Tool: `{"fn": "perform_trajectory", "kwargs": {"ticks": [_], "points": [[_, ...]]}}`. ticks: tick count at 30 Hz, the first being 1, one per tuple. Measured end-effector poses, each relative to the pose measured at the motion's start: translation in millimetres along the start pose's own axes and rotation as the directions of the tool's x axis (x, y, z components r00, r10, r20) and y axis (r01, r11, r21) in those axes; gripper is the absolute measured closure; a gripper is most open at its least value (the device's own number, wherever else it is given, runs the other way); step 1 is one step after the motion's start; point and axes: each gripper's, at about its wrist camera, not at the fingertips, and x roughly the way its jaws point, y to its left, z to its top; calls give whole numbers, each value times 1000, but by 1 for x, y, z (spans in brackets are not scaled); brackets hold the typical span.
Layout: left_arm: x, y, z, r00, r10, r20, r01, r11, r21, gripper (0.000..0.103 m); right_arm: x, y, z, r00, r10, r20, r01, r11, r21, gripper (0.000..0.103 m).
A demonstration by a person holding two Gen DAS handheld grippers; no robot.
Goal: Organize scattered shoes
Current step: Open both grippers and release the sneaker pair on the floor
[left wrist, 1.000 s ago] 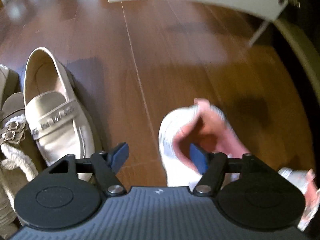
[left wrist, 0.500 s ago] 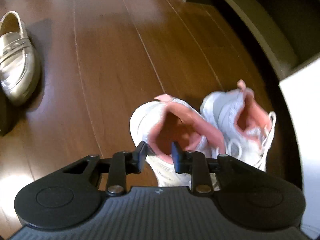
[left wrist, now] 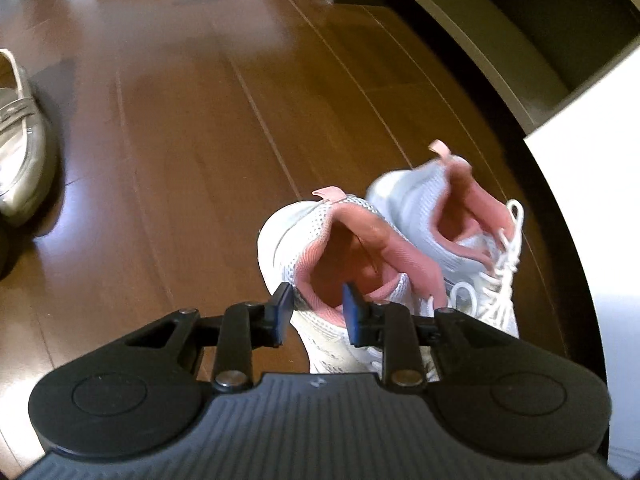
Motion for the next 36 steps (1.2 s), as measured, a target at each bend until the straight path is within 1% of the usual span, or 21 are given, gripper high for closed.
{"fn": "perform_trajectory", "kwargs": {"ticks": [2, 5, 6, 7, 9, 10, 11, 12, 13, 14, 16, 18, 19, 21, 23, 25, 27, 29, 32, 34, 36], "points": [[-2, -3, -1, 1000, -11, 3, 11, 1000, 3, 71, -2, -2, 0, 1000, -3, 1, 3, 1000, -5, 34], [-1, -7, 0, 1000, -4, 5, 3, 1000, 13, 69, -1, -5, 2, 1000, -7, 2, 7, 1000, -13, 33], [-1, -8, 0, 1000, -5, 4, 5, 1000, 15, 65, -1, -5, 2, 1000, -12, -3, 12, 1000, -10, 33], [-2, -8, 1, 1000, -16, -2, 16, 1000, 18, 58, -1, -5, 3, 1000, -18, -8, 18, 1000, -5, 33], [-11, -6, 0, 999, -51, -9, 51, 999, 6, 57, -9, -5, 7, 1000, -30, -11, 30, 1000, -3, 33], [-18, -3, -1, 998, -67, -1, 67, 998, -1, 56, -14, -4, 9, 999, -36, -11, 36, 999, -3, 29], [-32, 2, -2, 996, -87, 19, 87, 996, -11, 52, -18, -4, 12, 999, -41, -12, 41, 999, -3, 23], [-45, 9, -4, 995, -92, 46, 93, 996, -16, 50, -26, -6, 14, 999, -42, 3, 42, 999, 15, 21], [-59, 18, -7, 994, -79, 81, 81, 997, -19, 46, -33, -8, 17, 999, -35, 17, 35, 999, 38, 21], [-73, 29, -12, 991, -52, 119, 55, 998, -20, 40, -39, -9, 21, 999, -28, 29, 26, 998, 61, 21], [-94, 56, -25, 986, 43, 162, -37, 999, -40, 38, -50, -9, 29, 999, 14, 37, -18, 993, 120, 21], [-104, 85, -36, 976, 157, 148, -146, 986, -85, 39, -51, 0, 37, 998, 52, 22, -54, 990, 127, 21], [-106, 93, -38, 973, 194, 129, -181, 978, -105, 40, -52, 10, 43, 997, 72, 20, -74, 991, 112, 21], [-125, 130, -53, 957, 282, 72, -265, 947, -182, 40, -55, 33, 56, 994, 107, 20, -108, 991, 76, 21], [-141, 145, -63, 947, 314, 72, -294, 933, -206, 40, -58, 51, 68, 990, 139, 24, -140, 989, 50, 21], [-167, 167, -80, 920, 388, 62, -363, 900, -242, 40, -65, 82, 95, 981, 188, 46, -190, 981, 38, 21], [-190, 184, -91, 906, 420, 54, -389, 877, -282, 40, -74, 103, 113, 980, 190, 56, -192, 980, 42, 21], [-211, 195, -96, 910, 409, 67, -374, 881, -290, 40, -85, 115, 124, 982, 172, 75, -177, 982, 60, 21], [-228, 191, -100, 919, 378, 116, -340, 905, -254, 40, -102, 122, 130, 983, 149, 104, -158, 984, 82, 21], [-231, 181, -100, 928, 345, 143, -312, 927, -210, 40, -120, 115, 124, 987, 102, 121, -115, 987, 110, 21], [-231, 162, -97, 941, 290, 174, -269, 954, -133, 40, -136, 101, 114, 991, 45, 126, -65, 985, 159, 21]]}}
